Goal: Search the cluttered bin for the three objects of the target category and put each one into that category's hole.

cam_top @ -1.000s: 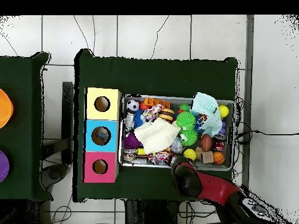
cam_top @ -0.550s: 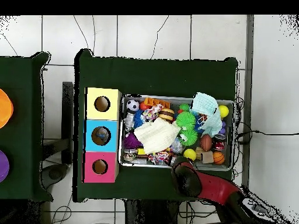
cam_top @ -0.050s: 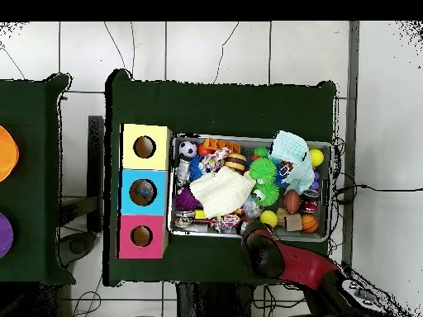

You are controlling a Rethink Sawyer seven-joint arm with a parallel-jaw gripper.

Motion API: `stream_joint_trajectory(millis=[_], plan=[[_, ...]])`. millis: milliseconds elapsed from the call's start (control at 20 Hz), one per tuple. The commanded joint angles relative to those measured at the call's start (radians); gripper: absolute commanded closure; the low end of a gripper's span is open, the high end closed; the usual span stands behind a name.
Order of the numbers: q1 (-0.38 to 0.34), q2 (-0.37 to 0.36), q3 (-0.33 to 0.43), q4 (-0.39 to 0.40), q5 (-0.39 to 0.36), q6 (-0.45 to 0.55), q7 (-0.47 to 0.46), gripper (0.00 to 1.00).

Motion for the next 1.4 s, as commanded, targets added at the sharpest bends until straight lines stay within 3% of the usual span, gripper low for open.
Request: stream_joint_trajectory(millis=[50, 750, 1400], plan=[[0.012, 0.079, 0.028, -0.096, -0.017, 0.018, 0.096, 0.00], [0.003, 0.030, 0.032, -0.086, -0.002, 0.050, 0.097, 0.00], [-0.006, 0.061, 0.052, -0.209, 0.011, 0.146, 0.039, 0.00]])
